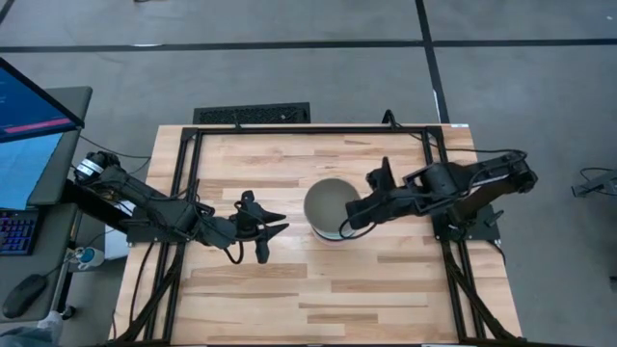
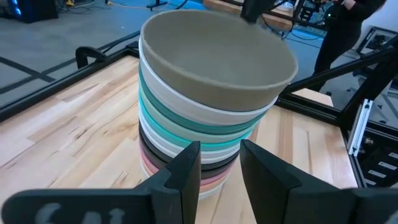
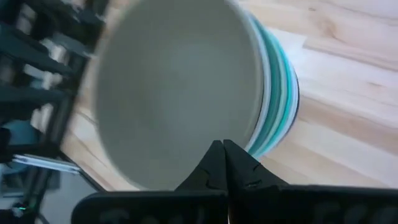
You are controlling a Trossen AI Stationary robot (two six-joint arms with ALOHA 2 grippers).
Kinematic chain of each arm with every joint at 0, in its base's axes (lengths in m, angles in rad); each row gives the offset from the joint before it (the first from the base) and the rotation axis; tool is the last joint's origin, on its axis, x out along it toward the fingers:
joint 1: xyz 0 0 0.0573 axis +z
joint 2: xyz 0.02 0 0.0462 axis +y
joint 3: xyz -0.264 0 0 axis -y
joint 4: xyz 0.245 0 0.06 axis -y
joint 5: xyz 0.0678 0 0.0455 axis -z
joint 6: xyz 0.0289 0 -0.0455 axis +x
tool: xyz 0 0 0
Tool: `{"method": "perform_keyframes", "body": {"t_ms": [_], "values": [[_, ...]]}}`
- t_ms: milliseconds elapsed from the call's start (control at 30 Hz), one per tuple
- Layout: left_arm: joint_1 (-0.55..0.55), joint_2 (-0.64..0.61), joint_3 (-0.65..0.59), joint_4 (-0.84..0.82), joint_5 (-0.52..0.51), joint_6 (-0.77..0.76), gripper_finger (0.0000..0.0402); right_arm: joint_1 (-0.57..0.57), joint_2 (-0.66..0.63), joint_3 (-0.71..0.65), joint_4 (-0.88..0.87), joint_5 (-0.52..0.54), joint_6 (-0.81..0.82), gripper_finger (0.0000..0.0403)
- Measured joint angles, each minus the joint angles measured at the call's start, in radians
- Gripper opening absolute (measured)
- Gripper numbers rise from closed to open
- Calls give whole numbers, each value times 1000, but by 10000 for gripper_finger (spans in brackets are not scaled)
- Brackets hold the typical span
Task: Nest bowls inside each other
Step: Stack the gray bowl on the white bowl, then adjust the stacked bowls
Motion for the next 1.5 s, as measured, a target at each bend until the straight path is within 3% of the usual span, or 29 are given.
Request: {"method": "perform_keyframes", "body": {"t_ms": [167, 433, 533, 633, 733, 1033, 1233, 1500], "values": [[0, 0, 0, -5, 0, 0, 103, 1, 34, -1, 23, -5, -9, 3], [0, 0, 0, -32, 1, -19, 103, -2, -10, 0, 43, 74, -27, 8], [0, 0, 0, -32, 1, -11, 103, 2, -30, 1, -26, 127, 2, 9], [5, 0, 0, -34, 1, -3, 103, 1, -39, 1, -202, 144, 87, 9], [39, 0, 0, -62, 60, -22, 103, -7, -39, -1, -332, 88, 144, 10], [184, 0, 0, -54, 271, -25, 103, -5, -19, -10, -307, 61, 124, 10], [223, 0, 0, 76, 410, 46, 103, 2, -21, -10, -312, 61, 131, 10], [229, 0, 0, 75, 429, 91, 103, 2, -22, -10, -305, 61, 131, 11]]}}
